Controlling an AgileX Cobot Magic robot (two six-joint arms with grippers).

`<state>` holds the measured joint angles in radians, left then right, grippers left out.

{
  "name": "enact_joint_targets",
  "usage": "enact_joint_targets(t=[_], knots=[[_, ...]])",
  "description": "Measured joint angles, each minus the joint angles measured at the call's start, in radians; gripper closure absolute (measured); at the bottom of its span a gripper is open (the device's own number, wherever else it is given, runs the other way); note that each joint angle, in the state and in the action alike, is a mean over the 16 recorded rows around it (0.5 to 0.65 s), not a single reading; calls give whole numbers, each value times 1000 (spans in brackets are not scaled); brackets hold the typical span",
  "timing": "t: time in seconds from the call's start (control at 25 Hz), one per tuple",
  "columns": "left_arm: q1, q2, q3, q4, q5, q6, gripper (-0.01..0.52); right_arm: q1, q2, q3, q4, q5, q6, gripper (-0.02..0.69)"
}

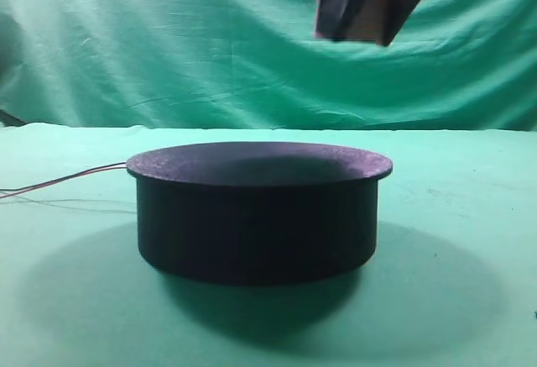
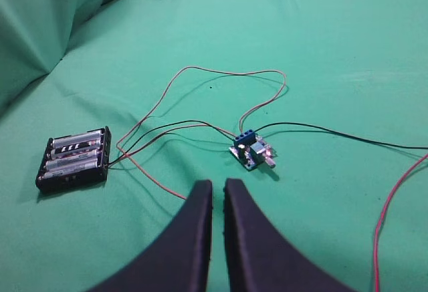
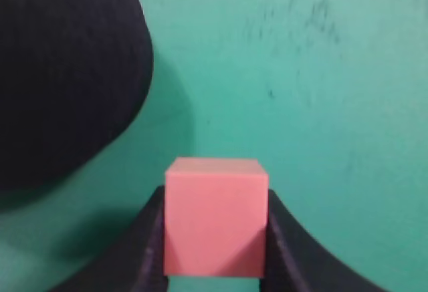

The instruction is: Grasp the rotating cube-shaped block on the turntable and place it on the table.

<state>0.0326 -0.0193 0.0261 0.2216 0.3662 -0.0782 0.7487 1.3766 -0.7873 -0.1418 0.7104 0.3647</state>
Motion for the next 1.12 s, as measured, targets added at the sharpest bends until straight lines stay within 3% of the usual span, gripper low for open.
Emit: enact_joint_targets(t=[0.16,0.36,0.6,0.76,1.12], knots=[[0,0,0,0,0,0,514,0,-6,98,9,-49,43,402],[0,0,0,0,0,0,514,0,17,169,30,-113,70,314],[0,0,0,0,0,0,514,0,-15,152,30,-86,91,266],[0,0,0,0,0,0,514,0,-101,128,24,-12,98,327],[0,0,0,0,0,0,514,0,-370,87,8,180,95,599]])
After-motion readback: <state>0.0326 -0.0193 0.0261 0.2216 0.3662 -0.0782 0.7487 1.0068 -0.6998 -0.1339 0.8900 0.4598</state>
